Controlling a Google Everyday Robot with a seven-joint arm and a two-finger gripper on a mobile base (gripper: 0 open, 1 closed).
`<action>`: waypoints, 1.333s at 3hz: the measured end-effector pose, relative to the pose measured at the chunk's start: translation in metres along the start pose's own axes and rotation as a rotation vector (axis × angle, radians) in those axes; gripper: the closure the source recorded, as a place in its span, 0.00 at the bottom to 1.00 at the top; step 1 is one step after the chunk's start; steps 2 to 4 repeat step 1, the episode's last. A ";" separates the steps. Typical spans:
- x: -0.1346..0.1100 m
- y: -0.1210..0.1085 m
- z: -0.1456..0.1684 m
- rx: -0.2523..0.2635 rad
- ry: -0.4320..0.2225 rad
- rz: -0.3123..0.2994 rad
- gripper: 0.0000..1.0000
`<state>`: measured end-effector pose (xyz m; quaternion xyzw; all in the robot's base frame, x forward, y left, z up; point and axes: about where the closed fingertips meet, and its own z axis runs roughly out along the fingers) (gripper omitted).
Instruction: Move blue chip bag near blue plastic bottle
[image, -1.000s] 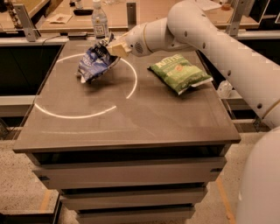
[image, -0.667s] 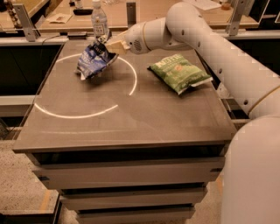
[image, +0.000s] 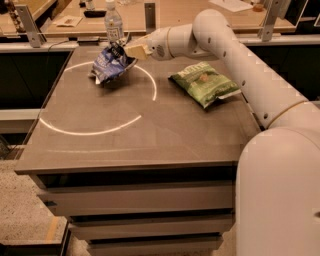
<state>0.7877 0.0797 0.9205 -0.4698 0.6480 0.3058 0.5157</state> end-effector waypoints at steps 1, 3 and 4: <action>0.009 -0.011 -0.002 0.003 -0.004 0.032 0.81; 0.009 -0.011 -0.002 0.003 -0.004 0.032 0.81; 0.009 -0.011 -0.002 0.003 -0.004 0.032 0.81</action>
Offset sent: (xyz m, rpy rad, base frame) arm 0.0000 0.0000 0.0000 0.0000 0.0000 0.0000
